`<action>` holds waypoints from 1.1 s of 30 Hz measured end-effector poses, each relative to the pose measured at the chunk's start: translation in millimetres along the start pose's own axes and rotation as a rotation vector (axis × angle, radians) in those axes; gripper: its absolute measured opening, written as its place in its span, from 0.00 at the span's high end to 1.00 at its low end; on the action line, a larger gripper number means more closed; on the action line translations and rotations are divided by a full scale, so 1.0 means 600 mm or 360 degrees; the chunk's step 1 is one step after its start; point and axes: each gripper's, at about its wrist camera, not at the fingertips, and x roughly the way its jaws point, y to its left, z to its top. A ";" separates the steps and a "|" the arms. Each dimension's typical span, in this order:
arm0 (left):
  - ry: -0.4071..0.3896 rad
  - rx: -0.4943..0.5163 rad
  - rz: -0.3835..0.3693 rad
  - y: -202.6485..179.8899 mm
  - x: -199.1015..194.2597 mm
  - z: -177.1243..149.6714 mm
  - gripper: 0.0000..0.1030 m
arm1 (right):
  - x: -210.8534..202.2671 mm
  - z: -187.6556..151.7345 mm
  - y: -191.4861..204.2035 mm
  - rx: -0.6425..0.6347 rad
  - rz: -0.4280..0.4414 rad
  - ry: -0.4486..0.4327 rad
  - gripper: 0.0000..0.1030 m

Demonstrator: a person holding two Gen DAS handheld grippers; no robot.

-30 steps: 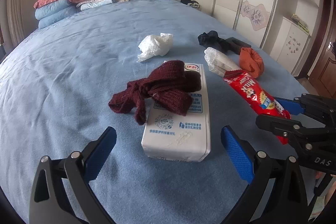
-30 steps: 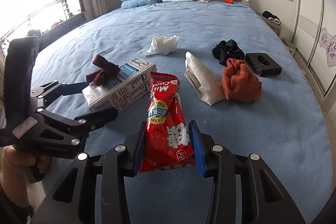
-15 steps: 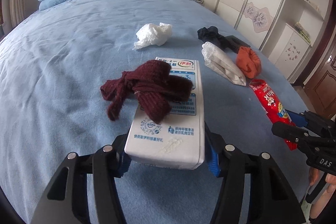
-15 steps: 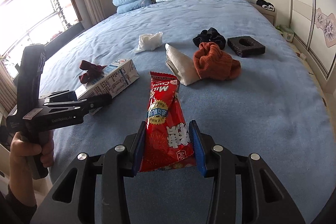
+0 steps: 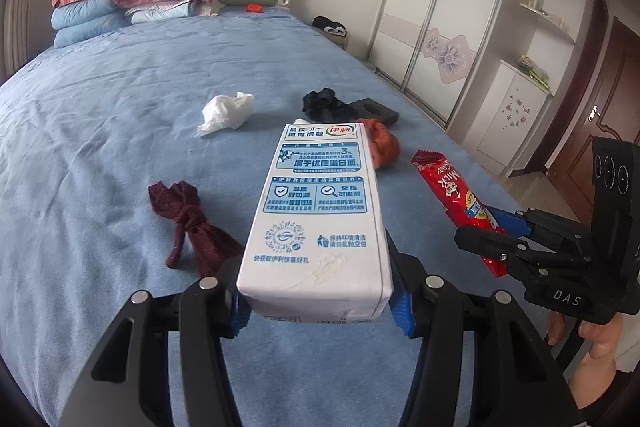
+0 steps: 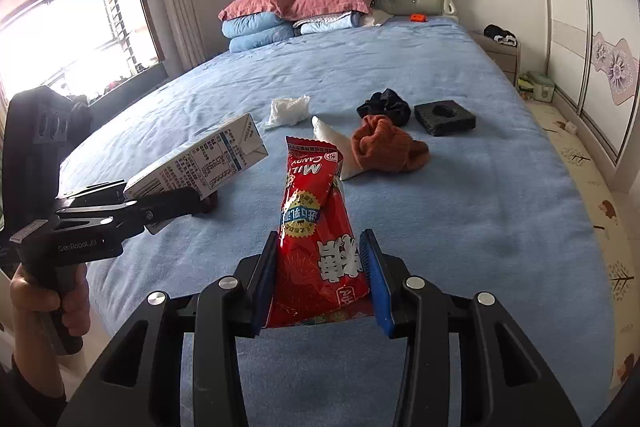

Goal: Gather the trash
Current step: 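Carry the milk box and snack wrapper over the yellow bin and release both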

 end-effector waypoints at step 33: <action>0.0444 0.0750 -0.0616 -0.623 0.295 -0.012 0.47 | -0.301 -0.220 -0.431 0.0617 -0.0639 -0.0139 0.61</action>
